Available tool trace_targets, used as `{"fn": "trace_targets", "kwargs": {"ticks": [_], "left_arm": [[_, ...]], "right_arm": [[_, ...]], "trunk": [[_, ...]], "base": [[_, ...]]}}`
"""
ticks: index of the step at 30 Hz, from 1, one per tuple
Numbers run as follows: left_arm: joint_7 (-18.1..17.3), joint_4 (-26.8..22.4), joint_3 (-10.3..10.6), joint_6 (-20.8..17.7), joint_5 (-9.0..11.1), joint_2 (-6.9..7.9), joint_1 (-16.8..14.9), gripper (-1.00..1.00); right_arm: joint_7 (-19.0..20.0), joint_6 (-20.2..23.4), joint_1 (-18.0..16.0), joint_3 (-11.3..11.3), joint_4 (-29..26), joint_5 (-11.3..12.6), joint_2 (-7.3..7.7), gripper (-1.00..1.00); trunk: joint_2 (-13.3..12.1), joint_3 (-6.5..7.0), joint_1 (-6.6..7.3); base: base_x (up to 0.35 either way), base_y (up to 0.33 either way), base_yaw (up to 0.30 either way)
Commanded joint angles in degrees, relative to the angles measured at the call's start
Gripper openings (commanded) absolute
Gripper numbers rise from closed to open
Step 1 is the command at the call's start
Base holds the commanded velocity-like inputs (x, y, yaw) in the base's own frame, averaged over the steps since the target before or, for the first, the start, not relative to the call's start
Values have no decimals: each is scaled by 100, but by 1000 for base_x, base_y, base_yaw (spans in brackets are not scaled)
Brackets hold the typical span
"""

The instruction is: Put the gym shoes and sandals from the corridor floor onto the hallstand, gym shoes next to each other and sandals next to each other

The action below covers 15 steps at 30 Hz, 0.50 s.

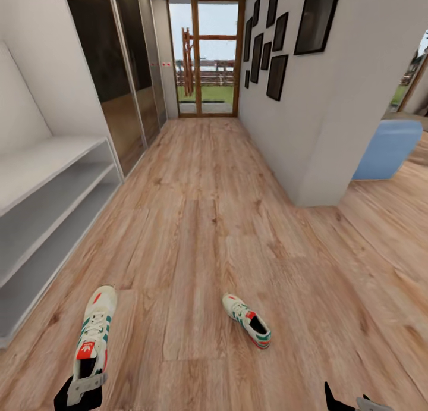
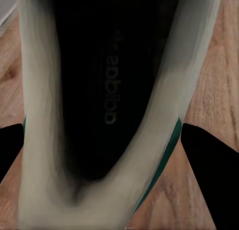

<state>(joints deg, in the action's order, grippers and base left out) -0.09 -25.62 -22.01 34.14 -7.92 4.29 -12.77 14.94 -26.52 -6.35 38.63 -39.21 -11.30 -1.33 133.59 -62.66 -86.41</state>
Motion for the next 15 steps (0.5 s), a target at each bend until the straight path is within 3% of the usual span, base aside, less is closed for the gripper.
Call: {"fn": "trace_targets", "kwargs": {"ticks": [1, 13, 15], "left_arm": [[-2, 4, -39, 22, -61, -5, -6, -100], [0, 4, -40, 18, -61, -6, -6, -100], [0, 2, -40, 15, -61, -1, -6, -100]], "right_arm": [[44, -20, -7, 48, 1, -48, -8, 100], [47, -20, -7, 48, 1, -48, -8, 100], [54, -22, -7, 48, -6, -46, -3, 100]], "trunk": [[2, -4, 1], [2, -4, 1], [2, -4, 1]], "base": [[1, -268, 279], [11, -274, 278], [146, -269, 88]]}}
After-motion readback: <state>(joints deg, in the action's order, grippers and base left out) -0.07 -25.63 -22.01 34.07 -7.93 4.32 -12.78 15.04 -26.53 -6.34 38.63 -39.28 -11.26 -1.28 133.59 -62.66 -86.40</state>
